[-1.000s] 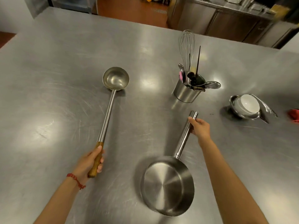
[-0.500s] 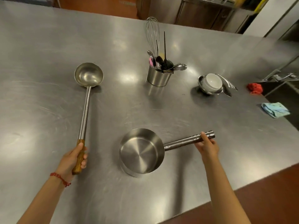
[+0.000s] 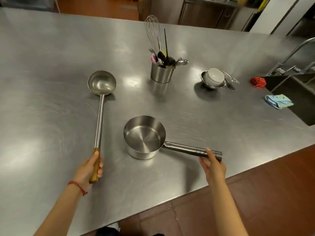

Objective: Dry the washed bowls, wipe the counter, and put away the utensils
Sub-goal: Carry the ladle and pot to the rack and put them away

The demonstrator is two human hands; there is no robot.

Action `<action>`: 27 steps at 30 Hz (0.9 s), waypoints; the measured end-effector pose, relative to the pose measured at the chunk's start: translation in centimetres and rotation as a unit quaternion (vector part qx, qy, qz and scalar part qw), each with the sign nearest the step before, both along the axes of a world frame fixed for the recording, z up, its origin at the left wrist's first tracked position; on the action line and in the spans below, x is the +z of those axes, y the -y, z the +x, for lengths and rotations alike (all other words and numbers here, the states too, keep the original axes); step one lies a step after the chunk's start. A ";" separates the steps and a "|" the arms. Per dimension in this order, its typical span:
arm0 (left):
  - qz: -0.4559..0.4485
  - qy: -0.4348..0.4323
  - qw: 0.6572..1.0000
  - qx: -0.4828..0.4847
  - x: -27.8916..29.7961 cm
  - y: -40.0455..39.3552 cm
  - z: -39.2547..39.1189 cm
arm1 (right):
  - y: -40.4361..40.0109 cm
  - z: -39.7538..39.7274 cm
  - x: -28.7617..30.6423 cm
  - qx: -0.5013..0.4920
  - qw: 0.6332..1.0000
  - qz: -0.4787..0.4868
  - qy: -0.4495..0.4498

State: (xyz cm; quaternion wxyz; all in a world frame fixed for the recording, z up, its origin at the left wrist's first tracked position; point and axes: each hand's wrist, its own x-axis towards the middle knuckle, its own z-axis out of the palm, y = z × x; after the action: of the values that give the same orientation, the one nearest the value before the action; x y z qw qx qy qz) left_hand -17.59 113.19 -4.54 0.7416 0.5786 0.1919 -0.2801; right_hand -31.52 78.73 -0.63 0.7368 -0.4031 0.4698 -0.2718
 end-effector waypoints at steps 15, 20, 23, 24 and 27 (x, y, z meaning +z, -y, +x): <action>0.006 -0.004 0.999 0.053 0.1 2.4 -10.7 | -3.7 -7.2 -0.3 0.253 0.966 0.045 -0.011; 0.006 -0.003 0.999 0.050 0.3 2.1 -11.7 | -5.2 -5.2 0.9 0.409 0.905 0.034 -0.114; 0.013 -0.004 0.999 0.048 0.6 1.8 -11.8 | -7.0 -3.8 1.4 0.472 0.867 0.064 -0.145; 0.015 -0.003 0.999 0.048 0.7 1.8 -11.9 | -7.7 -3.5 1.4 0.480 0.862 0.075 -0.147; 0.009 0.001 0.999 0.048 1.1 1.5 -11.8 | -9.8 -3.3 1.1 0.472 0.863 0.096 -0.152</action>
State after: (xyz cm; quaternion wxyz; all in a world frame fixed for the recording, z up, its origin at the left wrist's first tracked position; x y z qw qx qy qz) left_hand -29.39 111.70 -3.42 0.7489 0.5759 0.2215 -0.2418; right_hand -34.81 88.52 0.49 0.7317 -0.5400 0.3533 0.2196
